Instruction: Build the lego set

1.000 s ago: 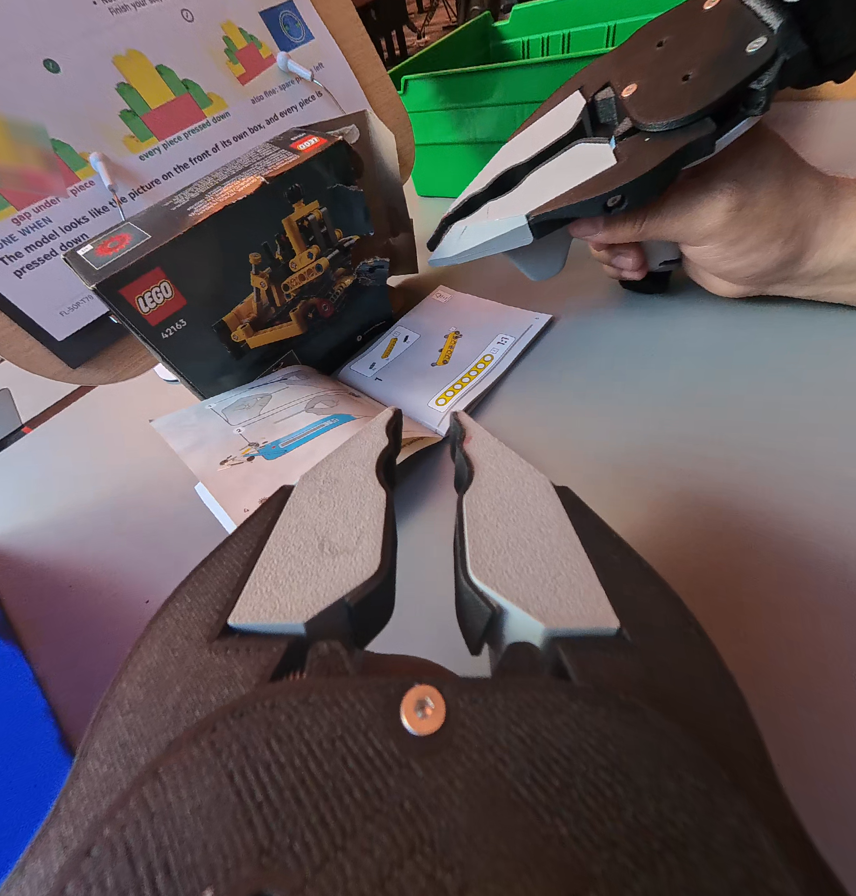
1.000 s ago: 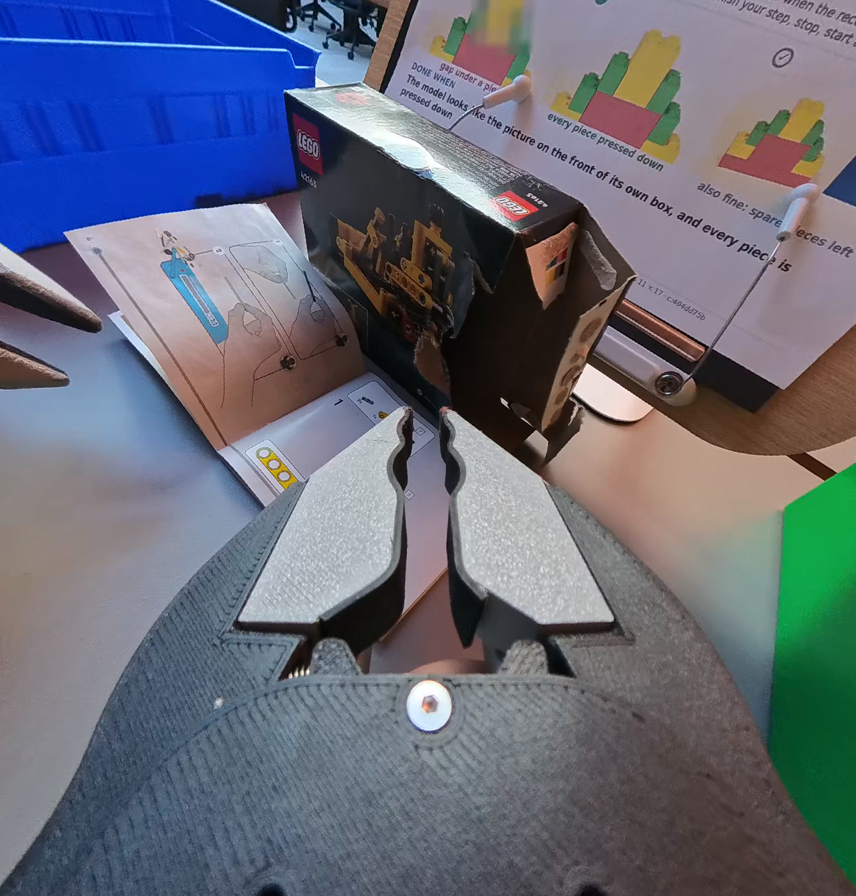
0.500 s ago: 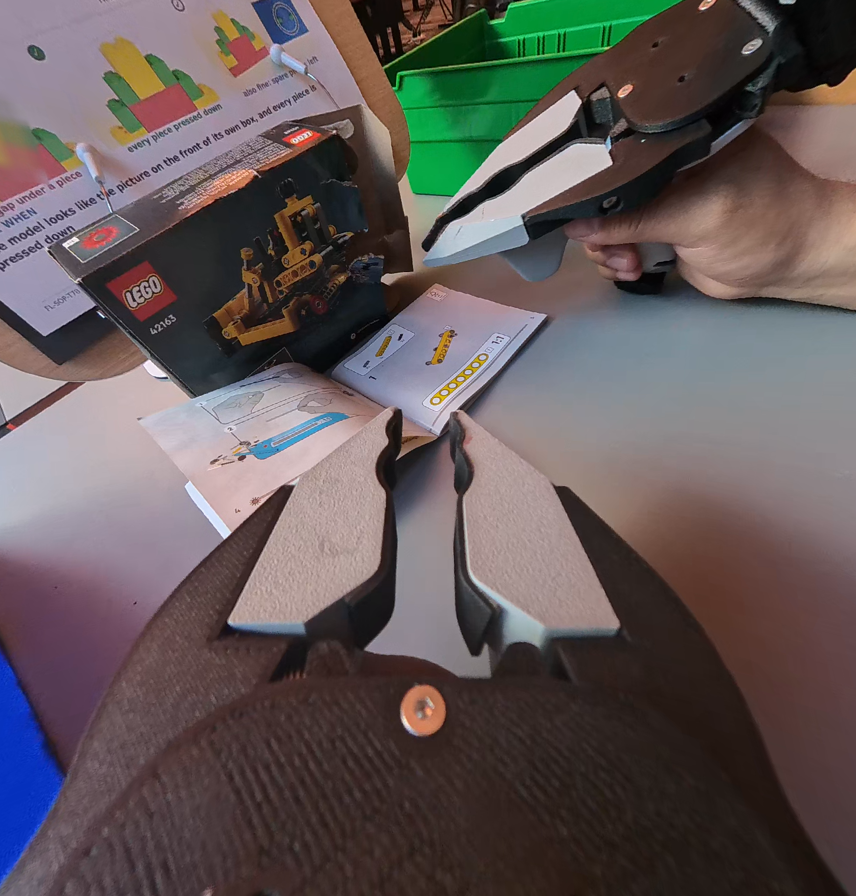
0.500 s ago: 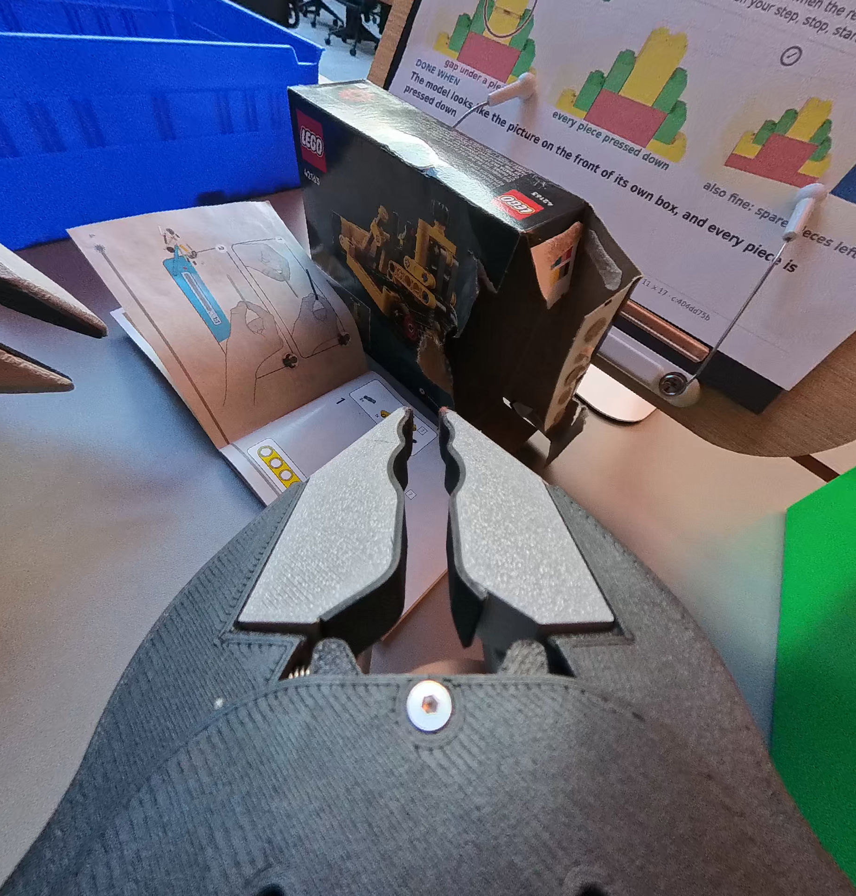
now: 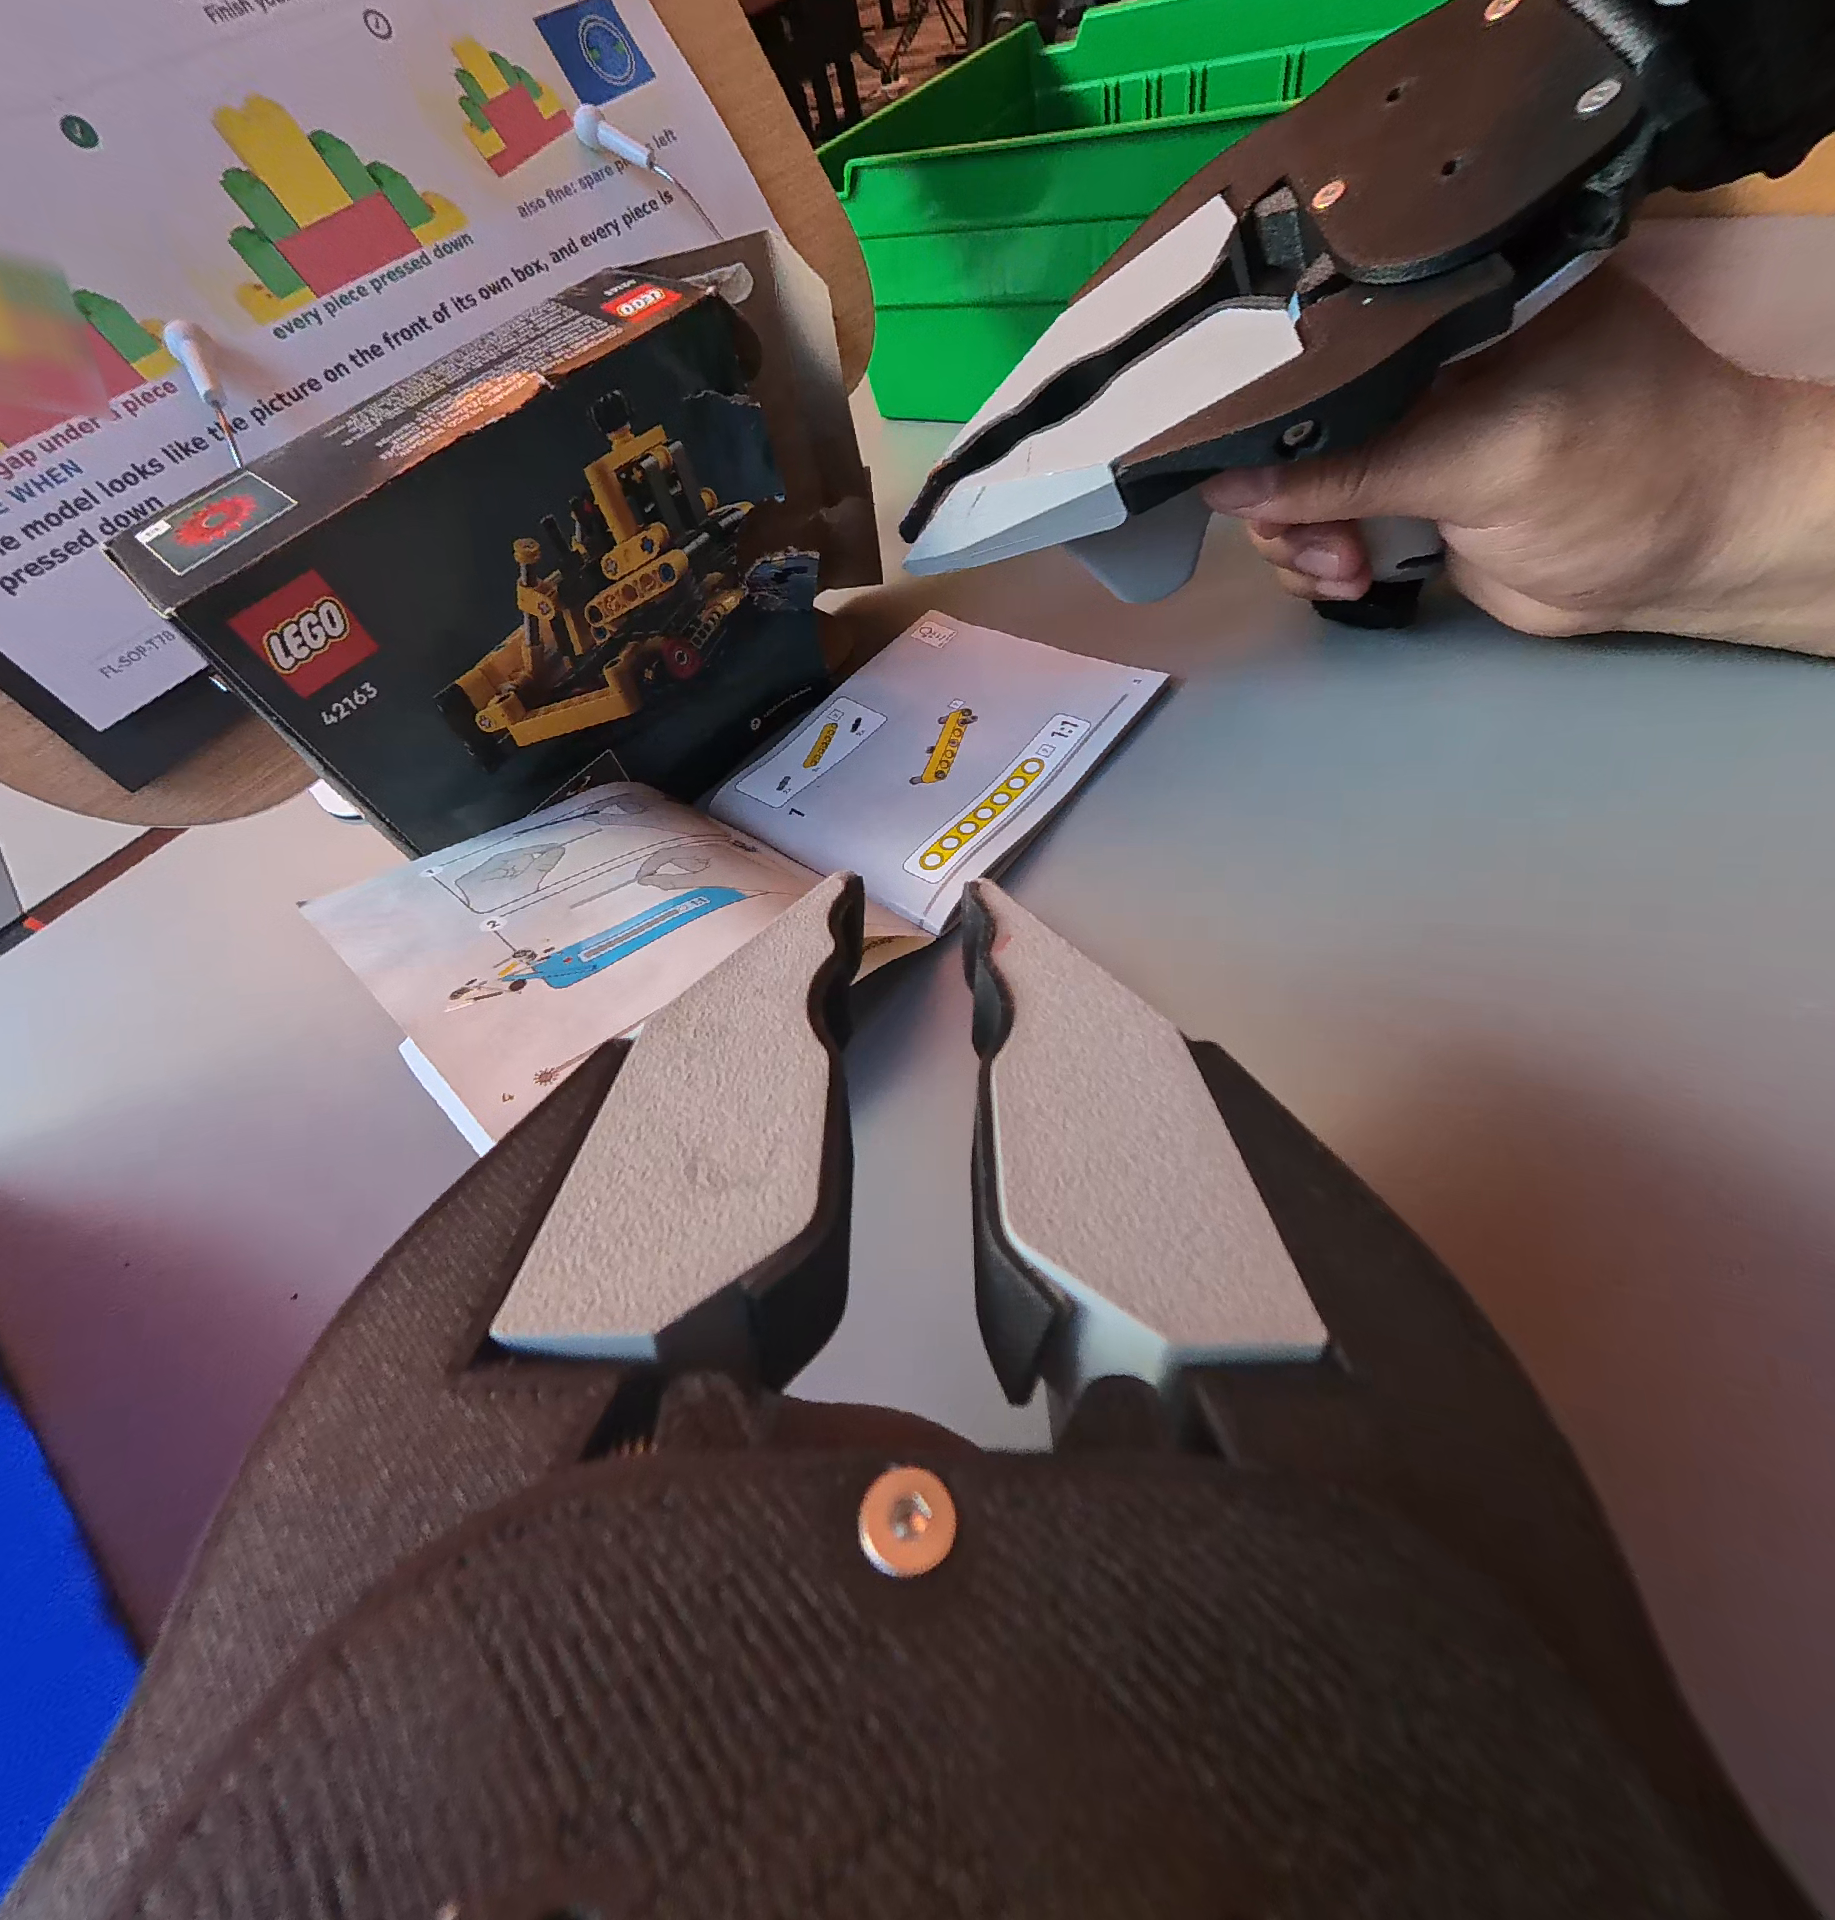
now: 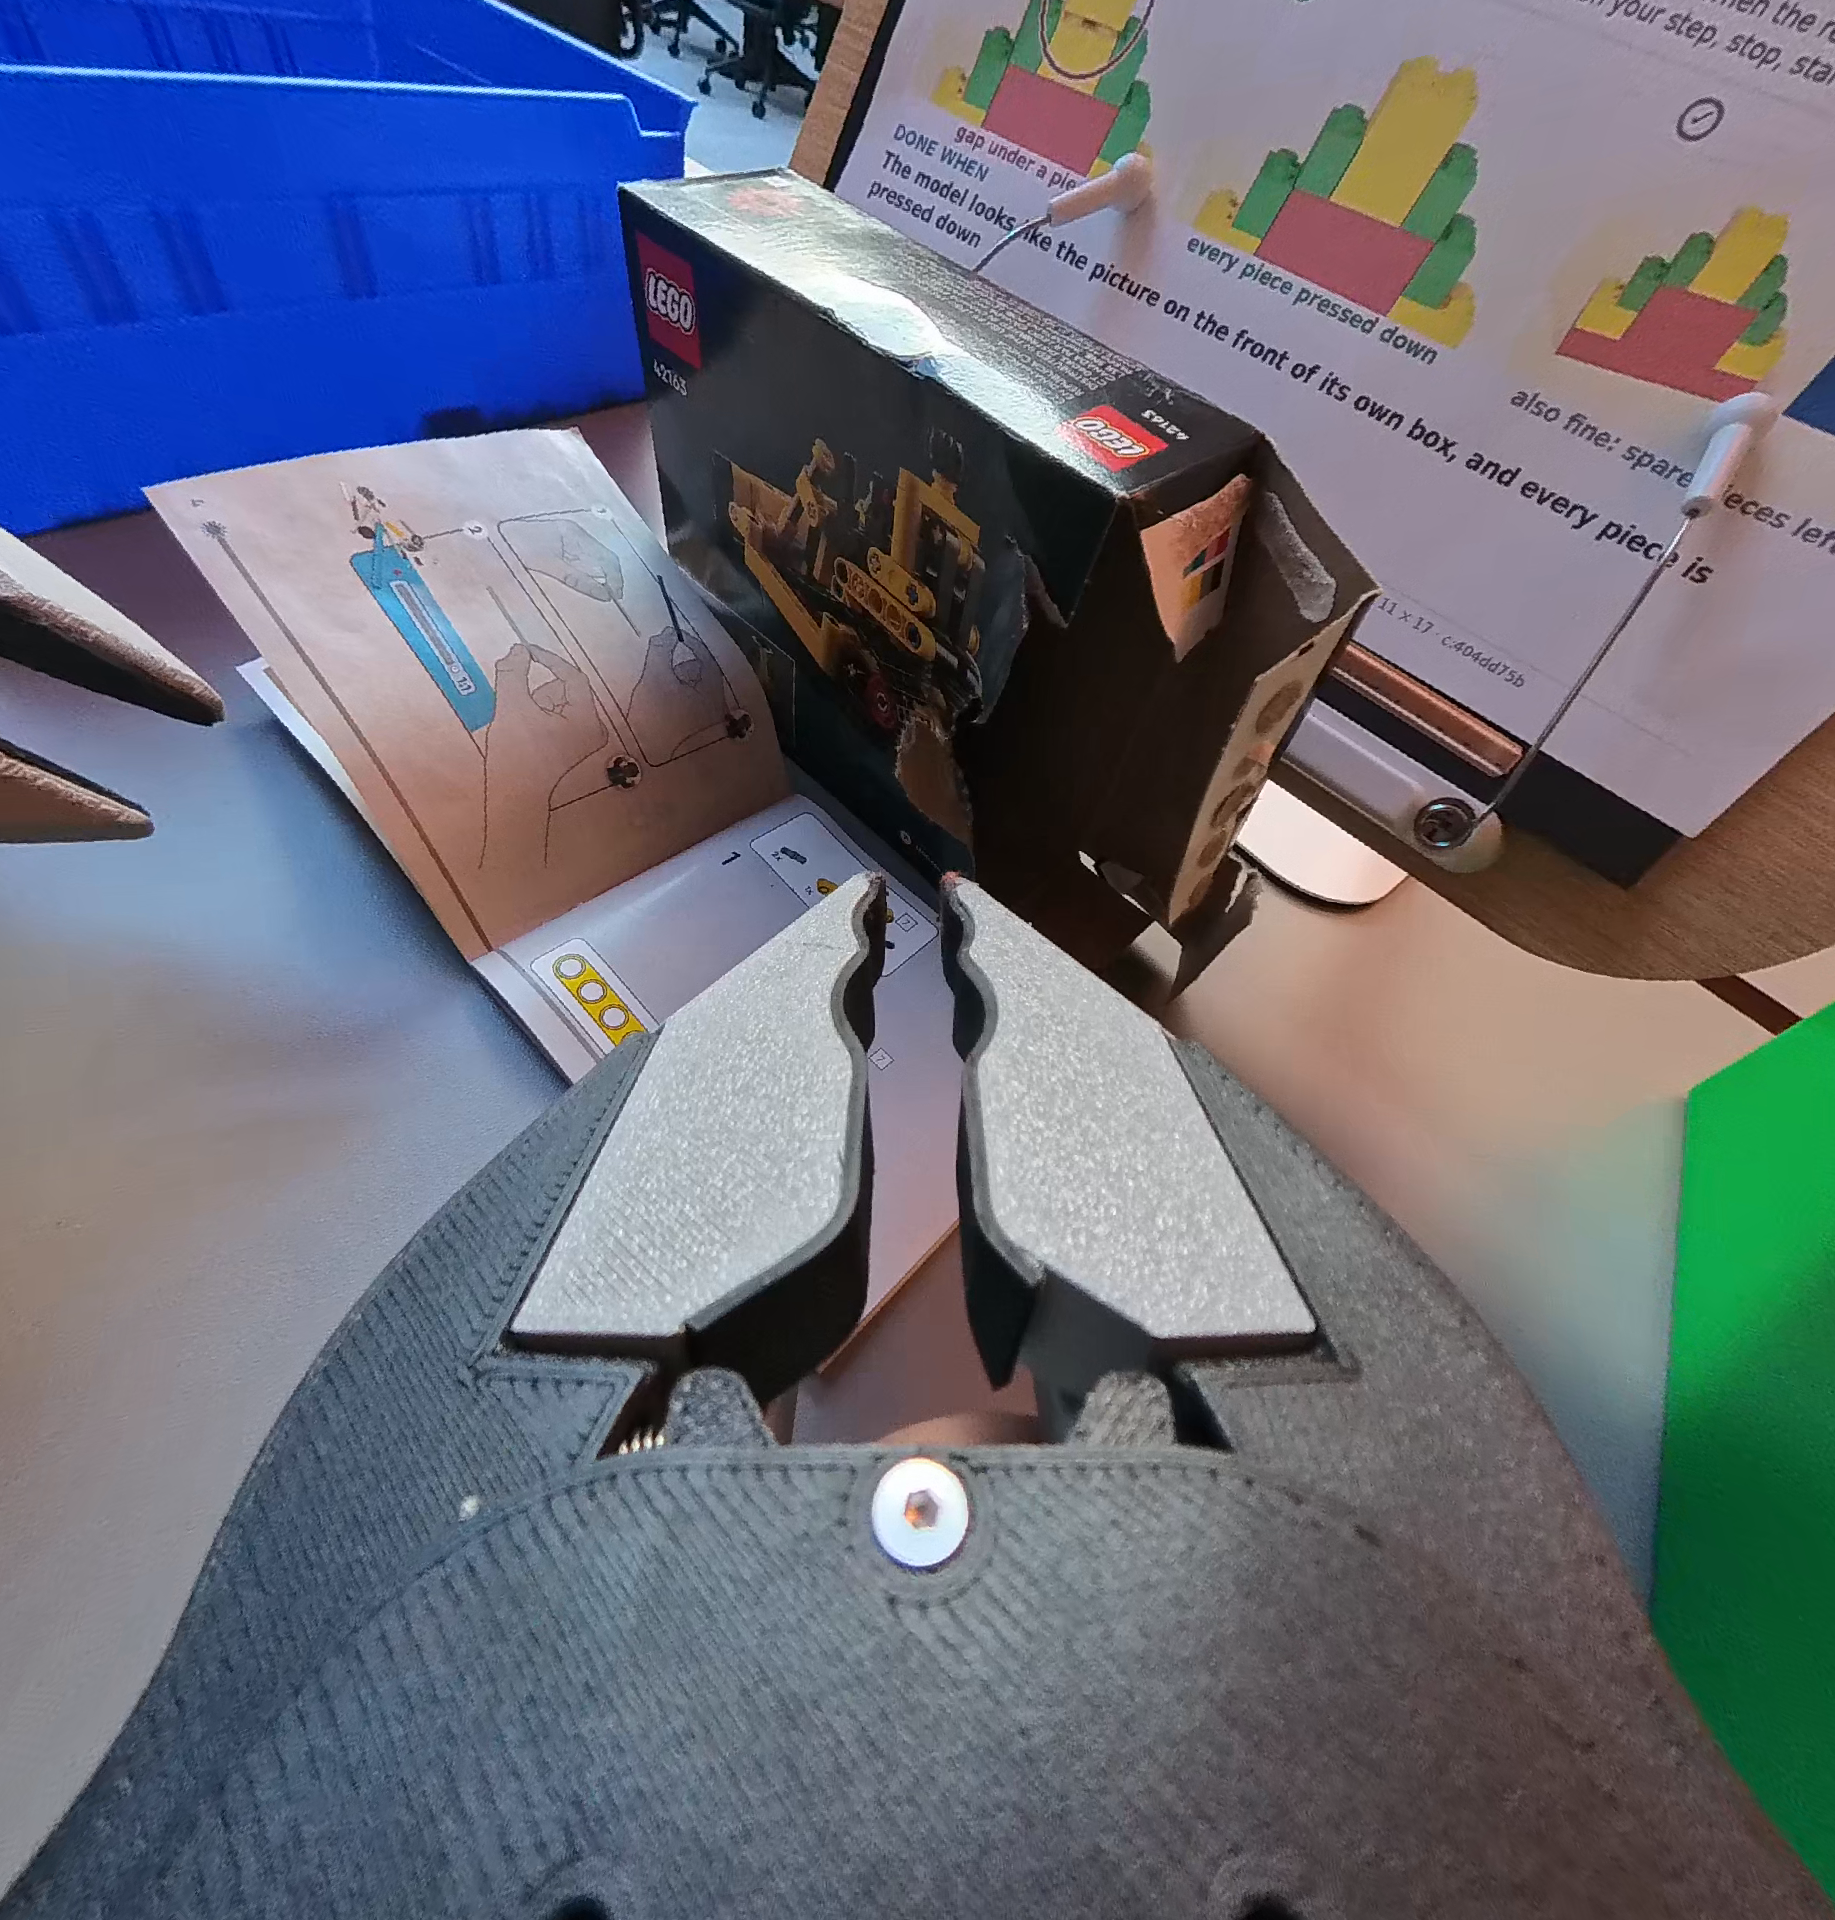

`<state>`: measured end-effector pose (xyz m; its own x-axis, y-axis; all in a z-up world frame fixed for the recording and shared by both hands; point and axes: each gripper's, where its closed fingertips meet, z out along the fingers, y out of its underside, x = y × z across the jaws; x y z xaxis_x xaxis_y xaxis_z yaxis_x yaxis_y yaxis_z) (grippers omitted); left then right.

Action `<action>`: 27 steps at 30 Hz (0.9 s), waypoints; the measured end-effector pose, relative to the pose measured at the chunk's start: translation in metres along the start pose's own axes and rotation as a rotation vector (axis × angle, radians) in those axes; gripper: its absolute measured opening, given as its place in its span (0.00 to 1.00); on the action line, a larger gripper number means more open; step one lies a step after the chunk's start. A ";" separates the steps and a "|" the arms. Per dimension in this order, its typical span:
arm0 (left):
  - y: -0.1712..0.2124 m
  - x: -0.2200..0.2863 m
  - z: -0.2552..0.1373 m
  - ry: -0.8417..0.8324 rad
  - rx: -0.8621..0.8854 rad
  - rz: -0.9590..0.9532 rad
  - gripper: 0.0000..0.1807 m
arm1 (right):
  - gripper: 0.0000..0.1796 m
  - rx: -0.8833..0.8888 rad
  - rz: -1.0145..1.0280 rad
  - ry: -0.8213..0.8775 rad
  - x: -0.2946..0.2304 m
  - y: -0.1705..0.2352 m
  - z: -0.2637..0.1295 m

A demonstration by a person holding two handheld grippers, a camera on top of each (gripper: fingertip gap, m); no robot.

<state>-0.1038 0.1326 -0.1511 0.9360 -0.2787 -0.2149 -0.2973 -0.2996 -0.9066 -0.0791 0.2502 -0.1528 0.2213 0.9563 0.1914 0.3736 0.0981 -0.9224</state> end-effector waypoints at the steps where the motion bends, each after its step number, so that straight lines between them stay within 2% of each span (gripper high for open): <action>1: 0.000 0.000 0.000 -0.001 0.000 0.002 0.09 | 0.04 0.000 0.000 0.000 0.000 0.000 0.000; 14: -0.004 -0.003 -0.002 -0.013 0.016 0.010 0.09 | 0.04 -0.002 -0.002 -0.007 -0.001 0.000 0.000; 17: -0.015 -0.010 -0.009 -0.051 0.080 0.009 0.05 | 0.04 -0.005 -0.002 -0.006 -0.001 0.000 0.001; 21: -0.041 -0.023 -0.027 -0.103 0.216 -0.023 0.05 | 0.04 -0.004 0.004 -0.004 0.000 0.000 0.000; 24: -0.061 -0.030 -0.048 -0.116 0.302 -0.128 0.08 | 0.04 -0.002 0.010 0.001 0.002 0.000 0.000; 26: -0.083 -0.039 -0.075 -0.115 0.358 -0.183 0.12 | 0.04 0.007 0.011 0.003 0.002 -0.001 -0.001; 27: -0.095 -0.050 -0.092 -0.140 0.390 -0.172 0.10 | 0.04 0.010 0.009 0.003 0.002 -0.001 -0.002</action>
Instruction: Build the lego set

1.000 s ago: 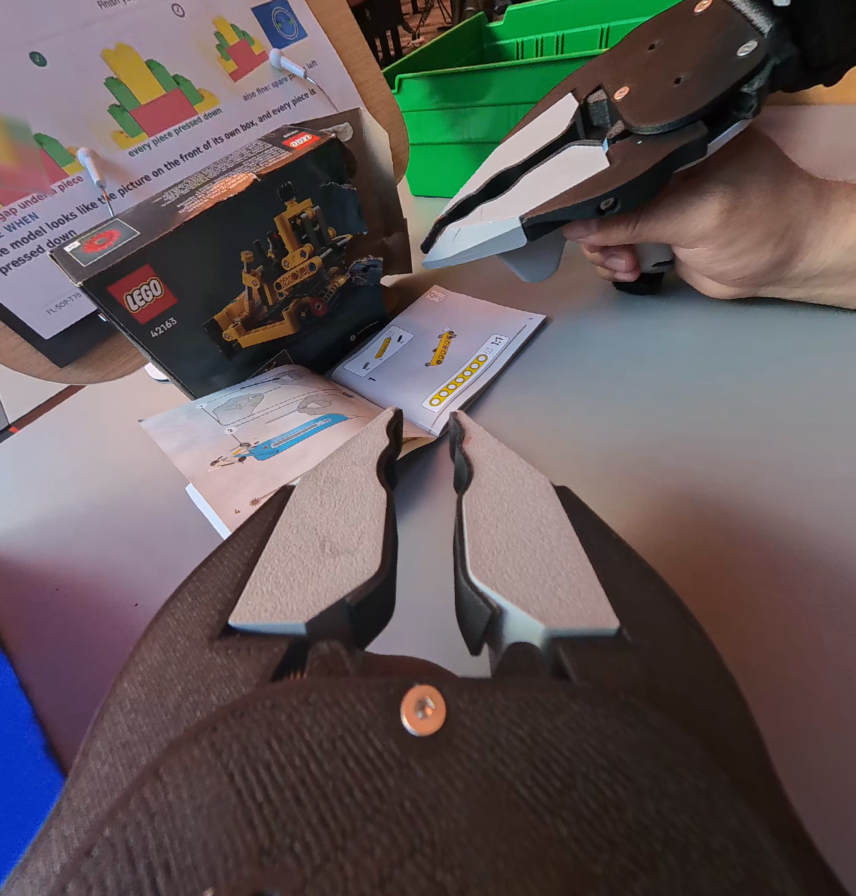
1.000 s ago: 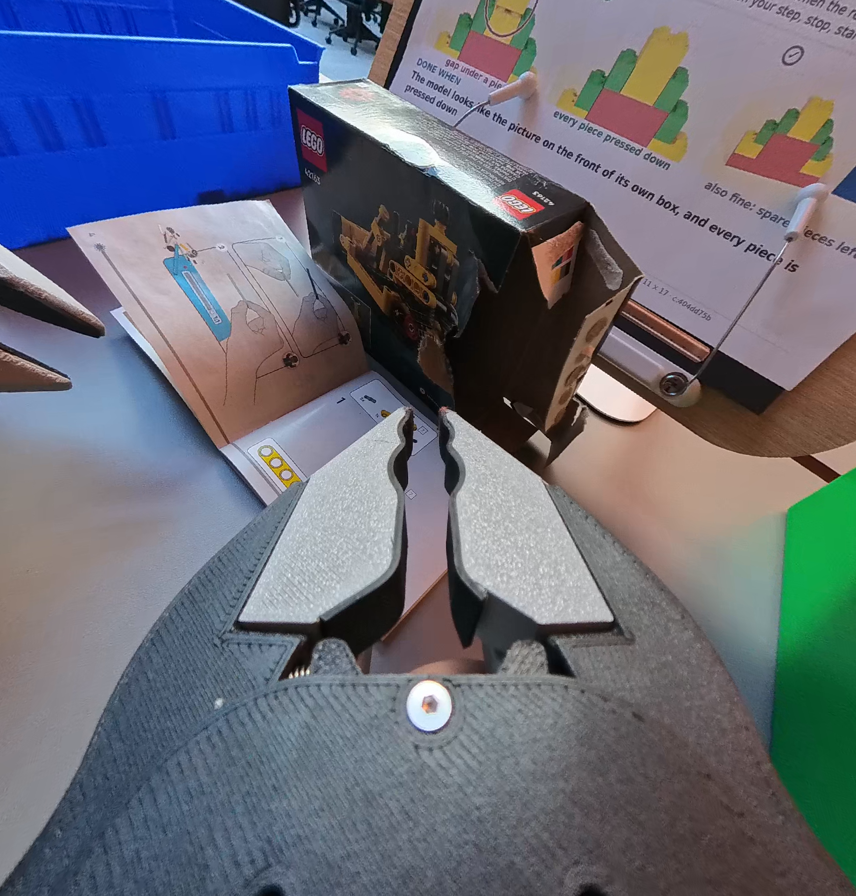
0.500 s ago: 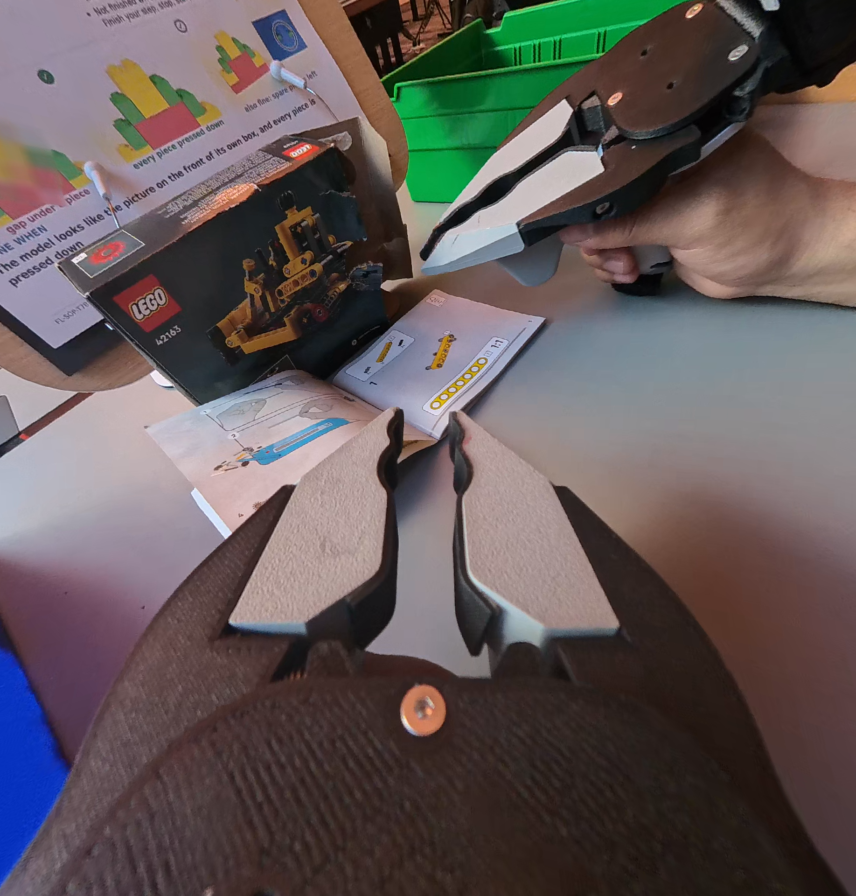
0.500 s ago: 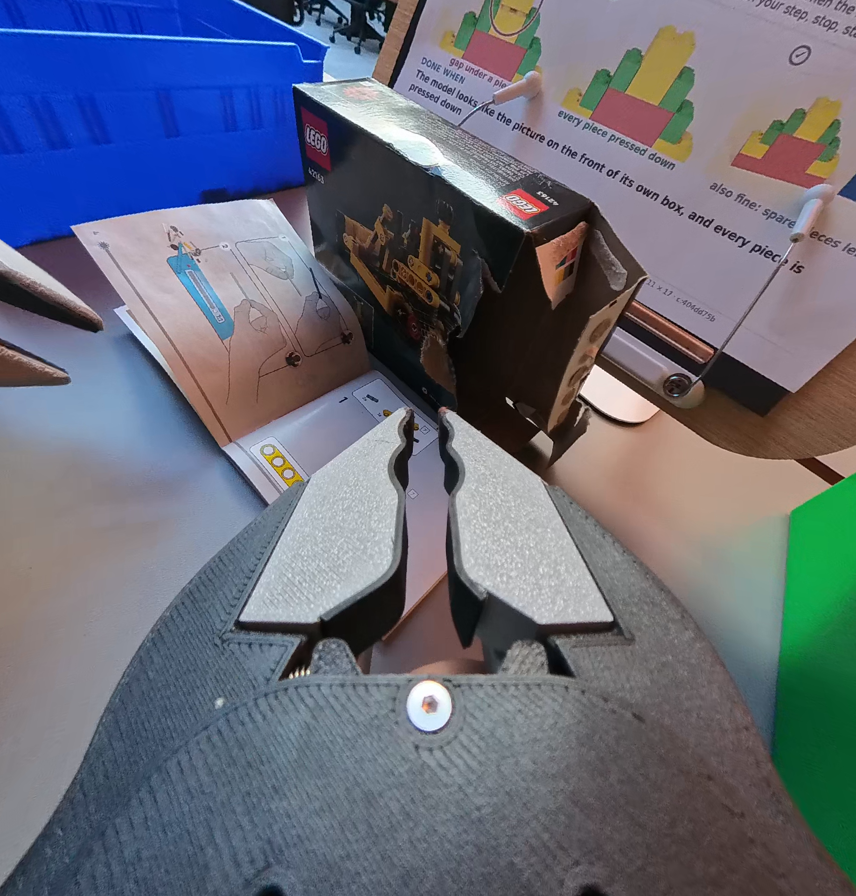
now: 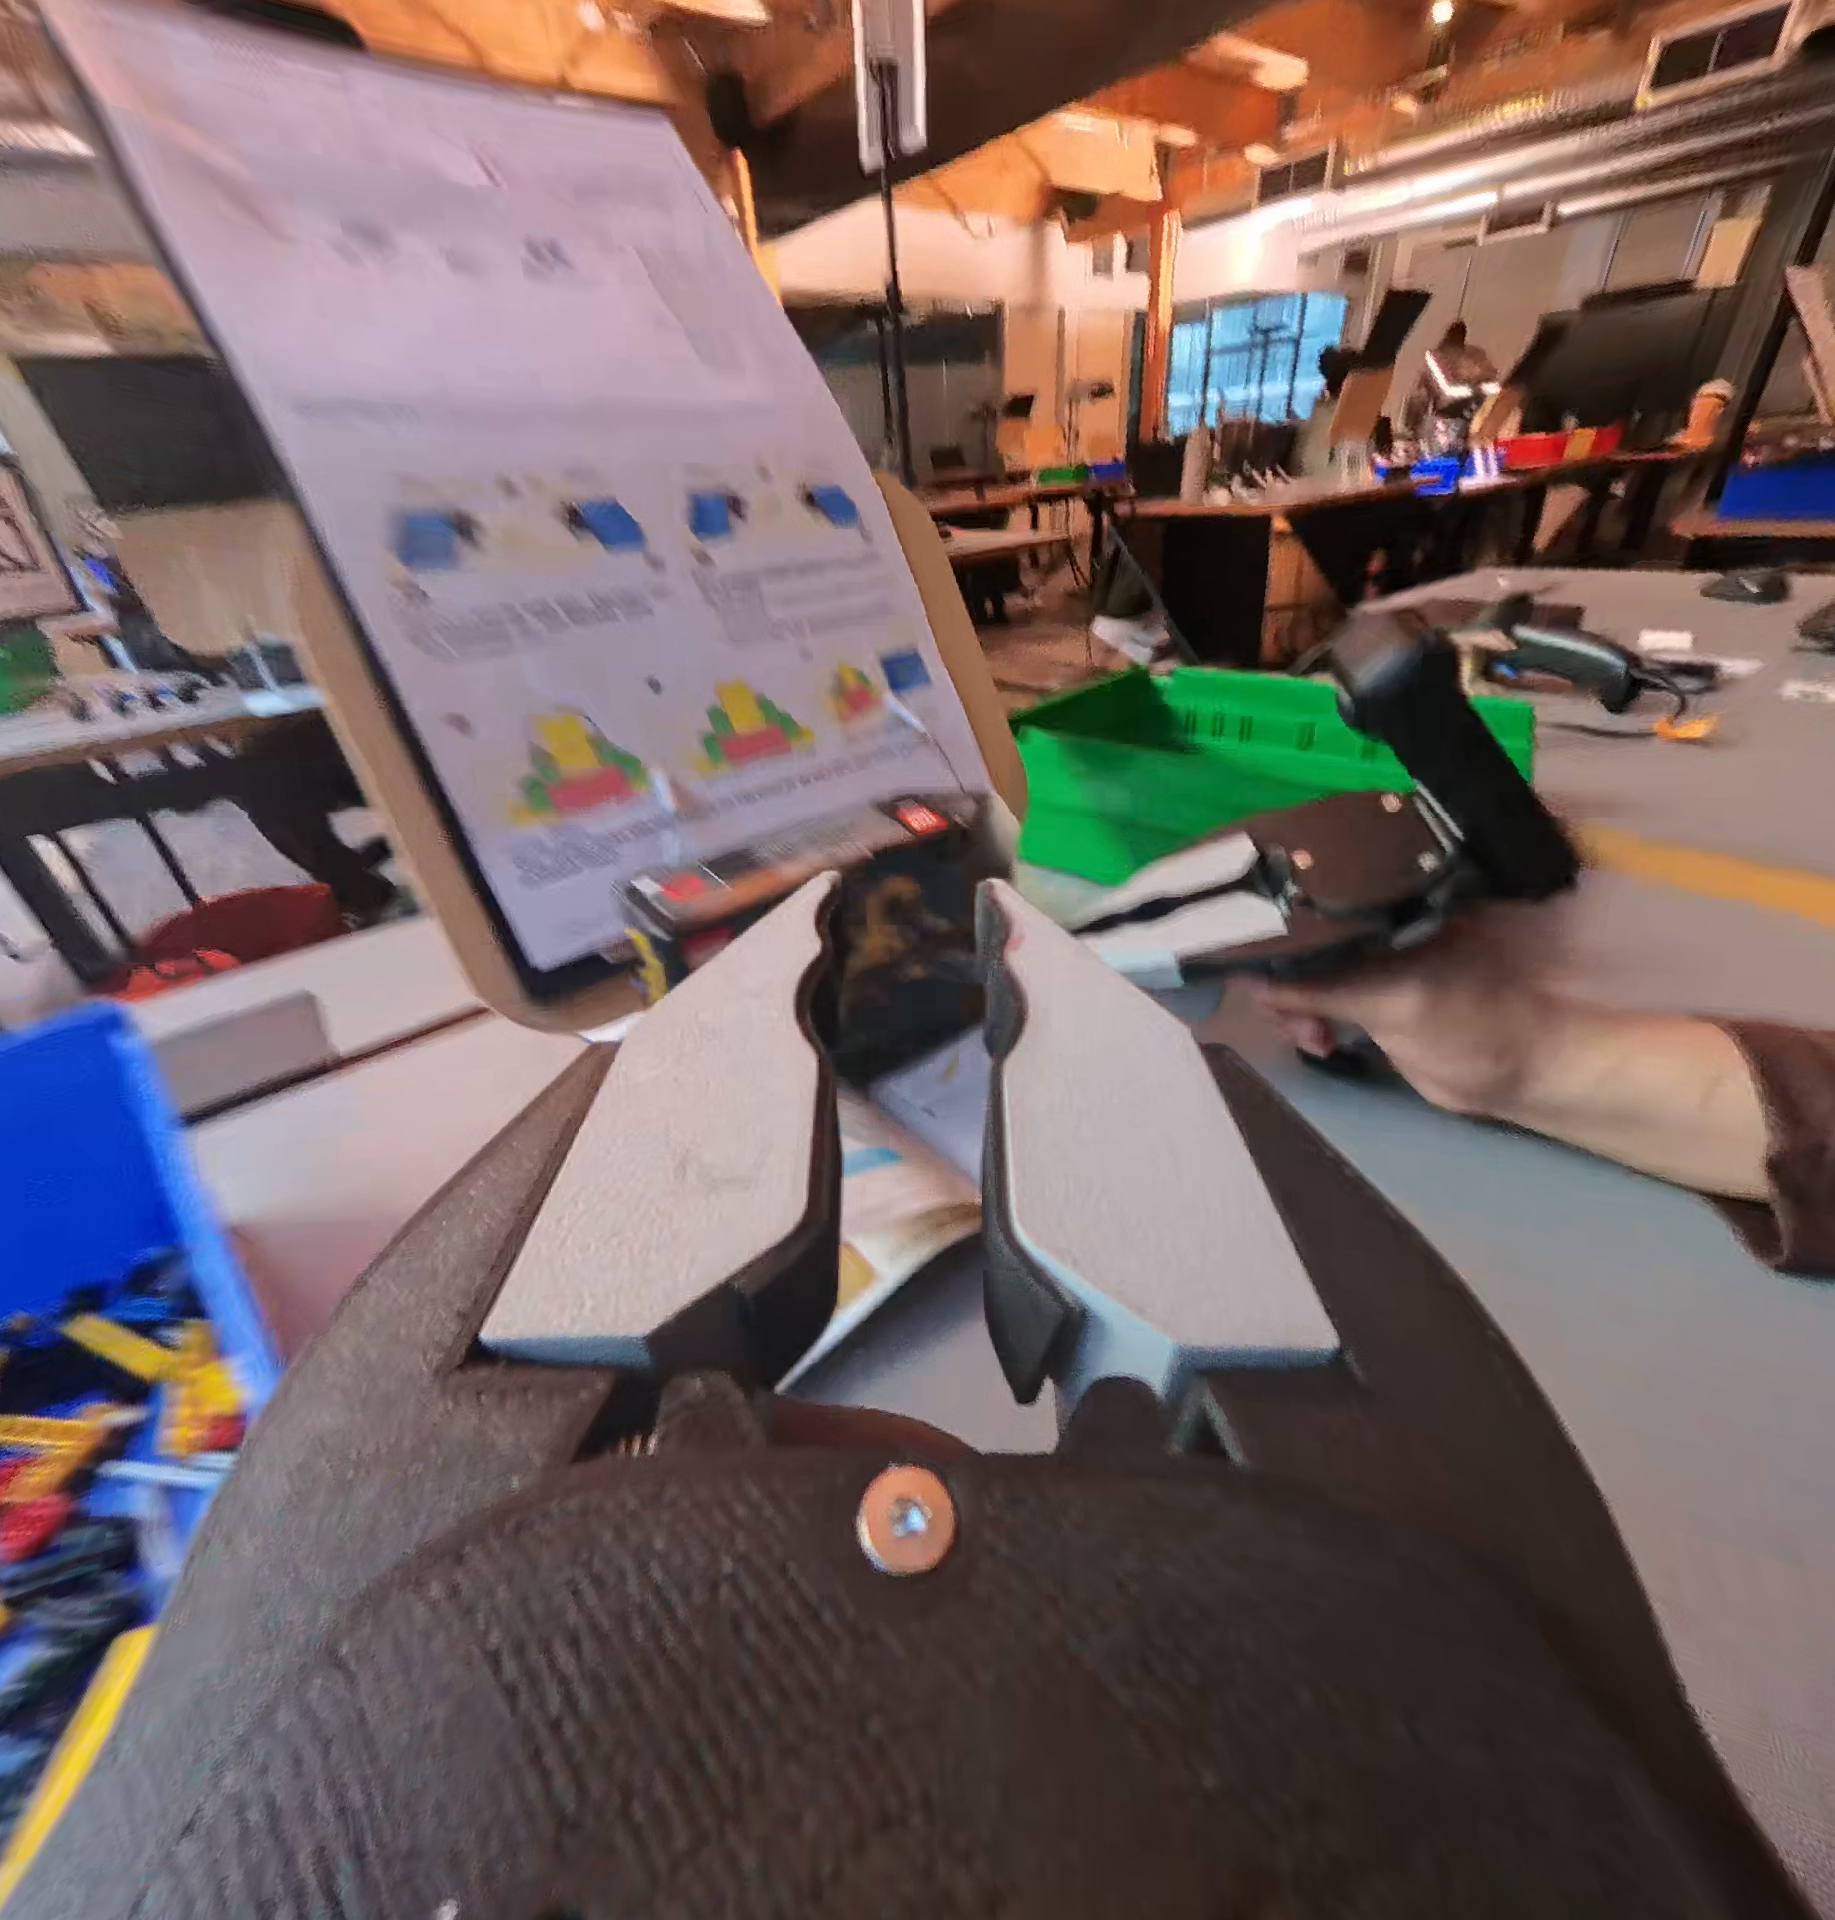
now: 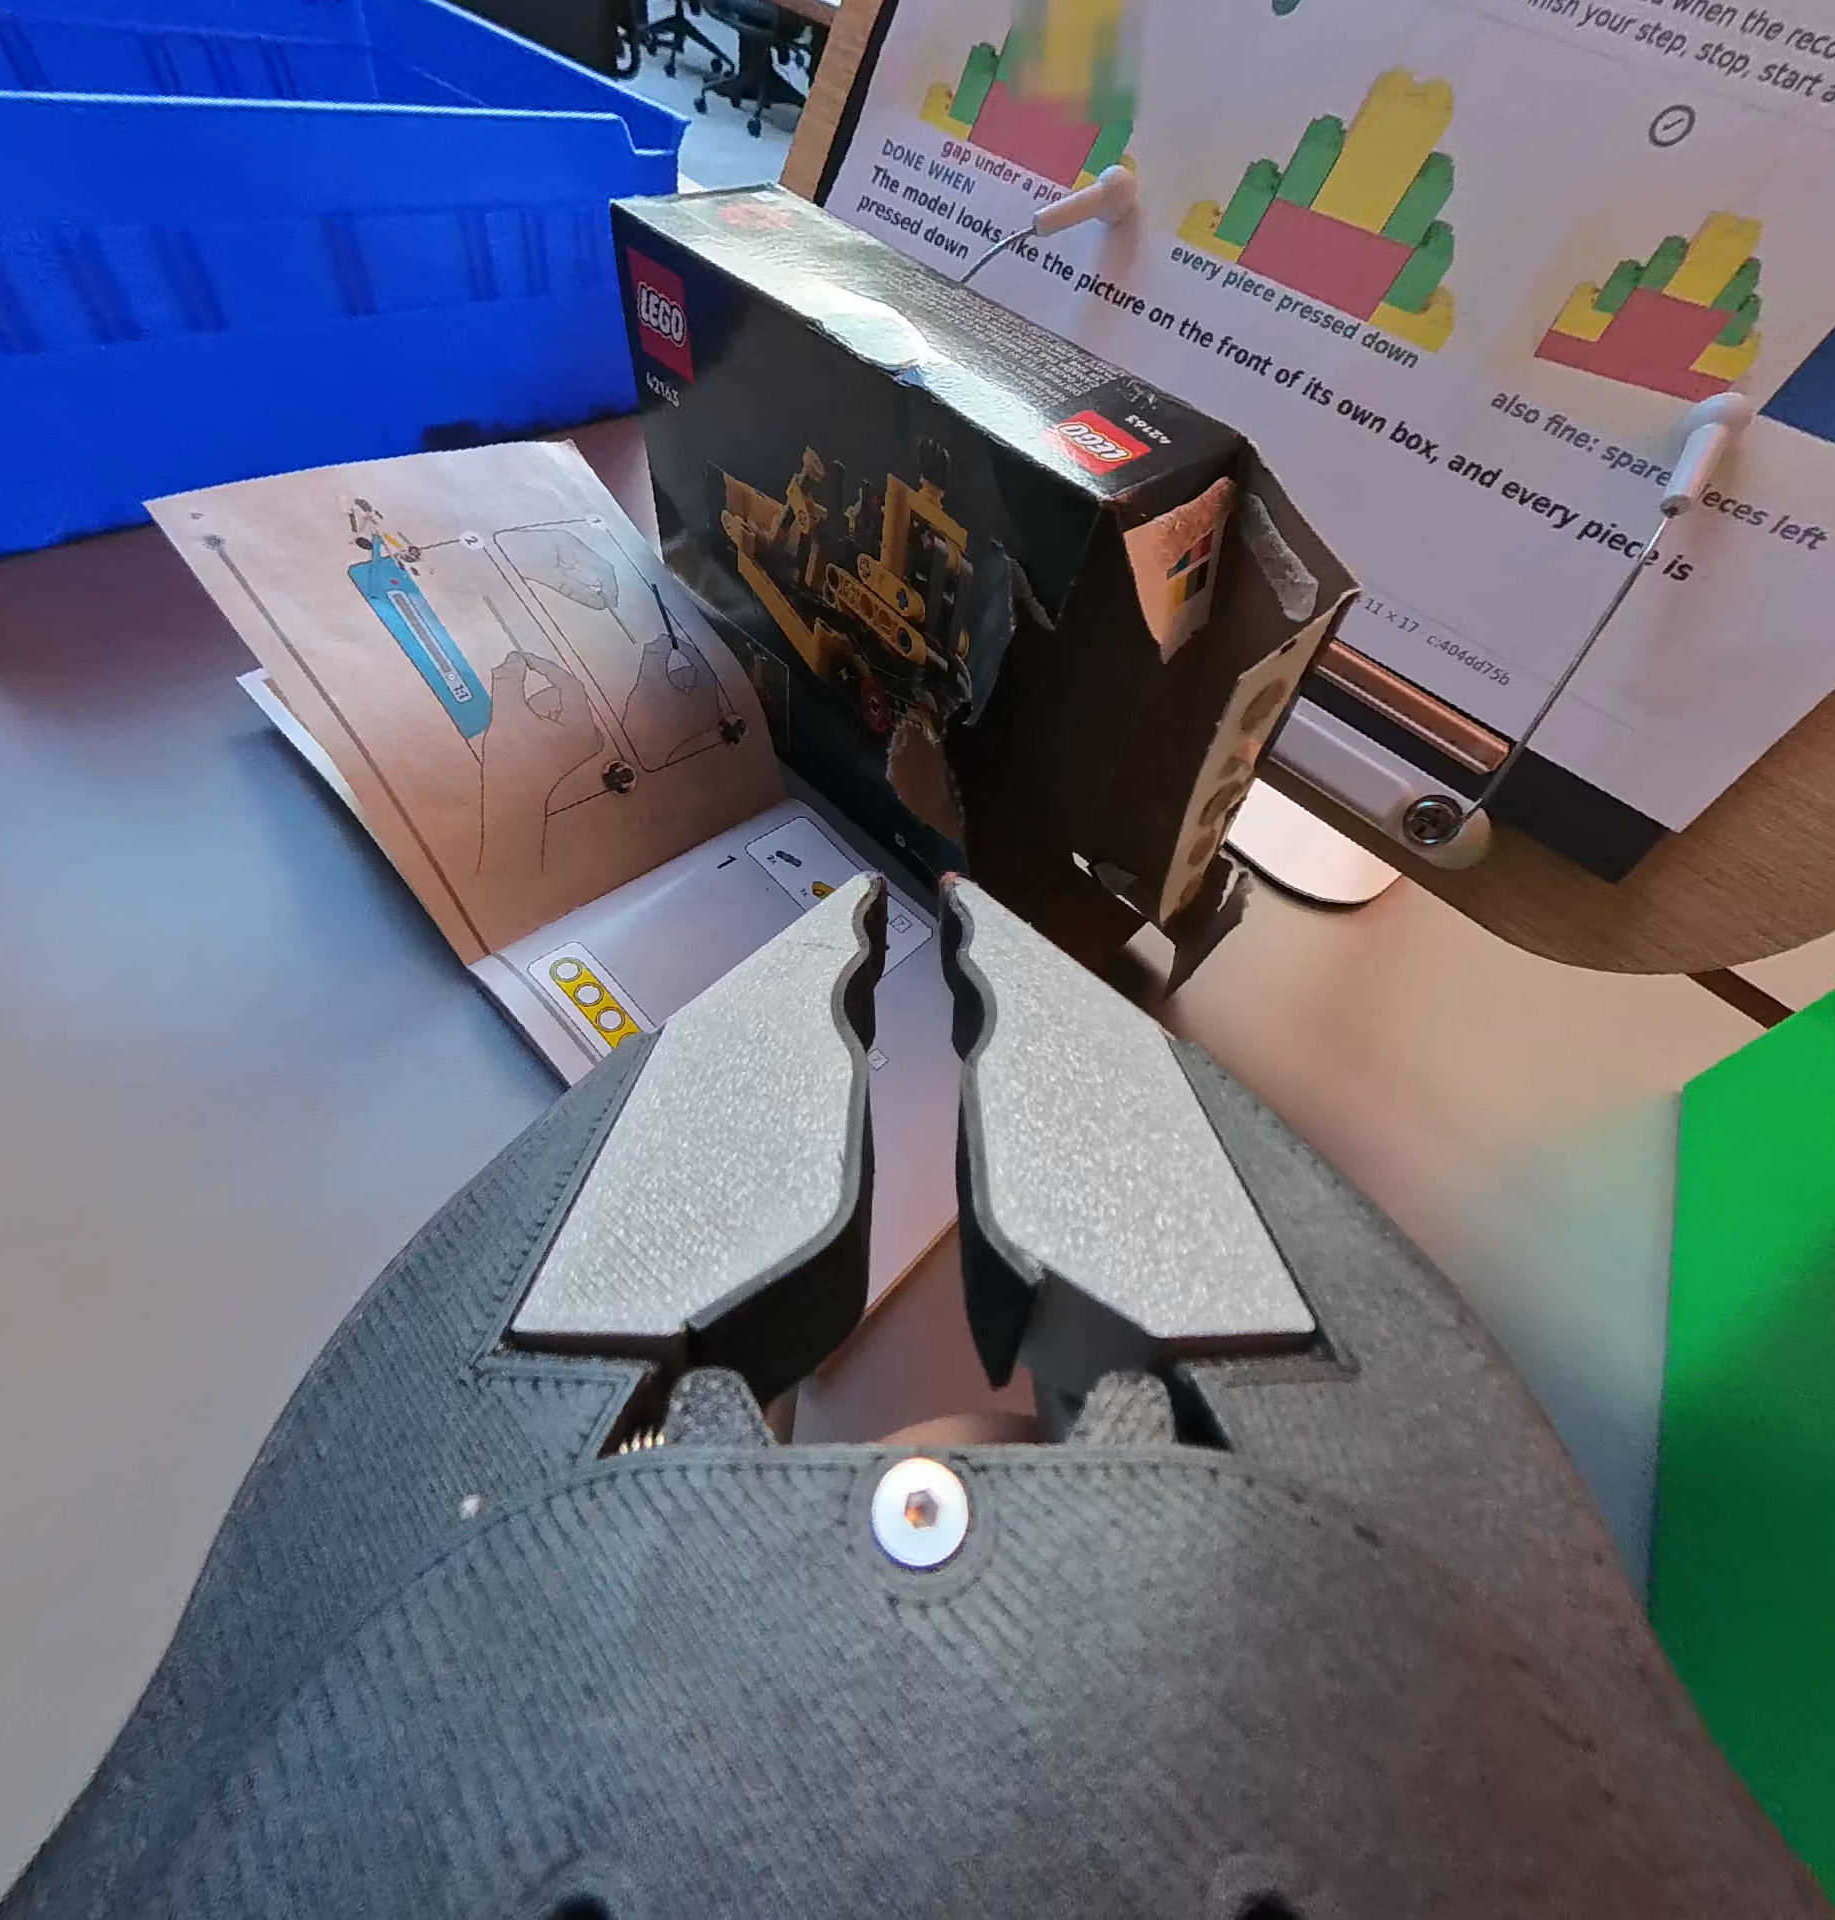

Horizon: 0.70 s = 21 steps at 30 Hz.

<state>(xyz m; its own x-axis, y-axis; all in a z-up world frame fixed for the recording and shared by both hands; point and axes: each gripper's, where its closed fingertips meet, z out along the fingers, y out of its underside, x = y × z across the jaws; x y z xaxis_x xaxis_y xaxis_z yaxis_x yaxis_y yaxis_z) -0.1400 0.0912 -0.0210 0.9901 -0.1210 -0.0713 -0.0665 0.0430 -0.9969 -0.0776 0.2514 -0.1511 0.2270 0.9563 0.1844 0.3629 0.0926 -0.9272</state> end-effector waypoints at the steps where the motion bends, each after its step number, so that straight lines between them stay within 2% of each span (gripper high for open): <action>1: -0.014 -0.014 -0.008 -0.018 0.001 0.025 0.08 | 0.04 -0.001 -0.003 0.000 0.000 0.000 0.000; 3: -0.024 -0.059 -0.018 -0.092 -0.122 0.068 0.04 | 0.04 -0.002 -0.007 0.002 0.000 0.001 -0.001; 5: -0.017 -0.120 -0.023 -0.187 -0.282 0.101 0.08 | 0.04 -0.008 -0.011 0.000 -0.001 0.001 0.000; 8: 0.045 -0.205 -0.027 -0.223 -0.623 0.076 0.14 | 0.04 -0.015 -0.022 -0.002 -0.002 0.002 0.001; 10: 0.086 -0.255 -0.025 -0.296 -0.764 -0.037 0.18 | 0.04 -0.018 -0.030 0.000 -0.003 0.002 0.001; 13: 0.128 -0.281 -0.010 -0.269 -0.833 -0.201 0.22 | 0.04 -0.018 -0.035 0.009 -0.002 0.002 0.001; 16: 0.150 -0.290 0.003 -0.246 -0.856 -0.242 0.23 | 0.04 -0.018 -0.038 0.016 -0.001 0.003 0.000; 21: 0.158 -0.290 0.017 -0.208 -0.903 -0.209 0.24 | 0.04 -0.029 -0.033 0.000 -0.002 0.005 0.001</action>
